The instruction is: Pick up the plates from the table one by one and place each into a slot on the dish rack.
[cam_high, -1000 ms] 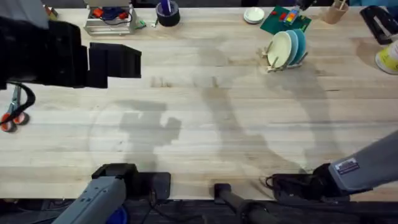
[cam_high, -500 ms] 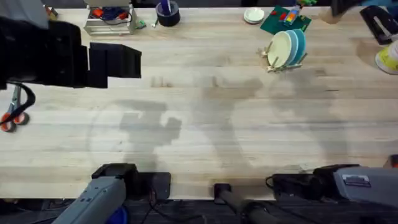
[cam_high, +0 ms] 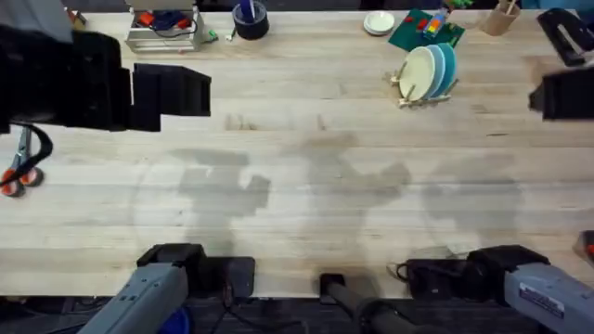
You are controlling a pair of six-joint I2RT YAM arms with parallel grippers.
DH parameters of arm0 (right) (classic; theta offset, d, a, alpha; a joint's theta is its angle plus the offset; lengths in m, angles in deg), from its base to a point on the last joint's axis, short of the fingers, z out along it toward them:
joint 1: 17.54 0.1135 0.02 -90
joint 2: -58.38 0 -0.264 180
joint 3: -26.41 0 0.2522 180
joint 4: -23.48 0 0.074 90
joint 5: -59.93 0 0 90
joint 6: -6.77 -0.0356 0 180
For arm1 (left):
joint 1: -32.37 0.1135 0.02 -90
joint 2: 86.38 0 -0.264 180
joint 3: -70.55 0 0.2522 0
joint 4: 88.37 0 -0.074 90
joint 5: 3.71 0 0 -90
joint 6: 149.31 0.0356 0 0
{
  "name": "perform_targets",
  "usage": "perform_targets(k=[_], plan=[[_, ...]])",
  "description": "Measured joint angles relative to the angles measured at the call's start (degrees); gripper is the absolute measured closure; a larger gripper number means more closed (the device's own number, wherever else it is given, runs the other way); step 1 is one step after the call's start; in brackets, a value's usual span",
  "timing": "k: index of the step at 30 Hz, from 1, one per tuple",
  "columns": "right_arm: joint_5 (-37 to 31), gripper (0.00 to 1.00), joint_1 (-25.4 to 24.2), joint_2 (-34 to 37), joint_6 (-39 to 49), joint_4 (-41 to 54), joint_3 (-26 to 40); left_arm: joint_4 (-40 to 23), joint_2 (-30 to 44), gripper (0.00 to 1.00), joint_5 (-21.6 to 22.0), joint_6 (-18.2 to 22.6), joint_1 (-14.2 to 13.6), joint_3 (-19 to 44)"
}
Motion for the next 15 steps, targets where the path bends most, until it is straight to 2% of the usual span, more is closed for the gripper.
perform_targets(k=[8,15], plan=[[0.00,0.007,0.00,-10.65,-0.99,-2.50,-10.38,0.00,0.00,0.007,0.00,0.00,0.00,0.00],[-0.02,0.007,0.00,-16.53,-1.36,-2.54,-11.71,0.00,0.00,0.007,0.00,0.00,0.00,0.00]])
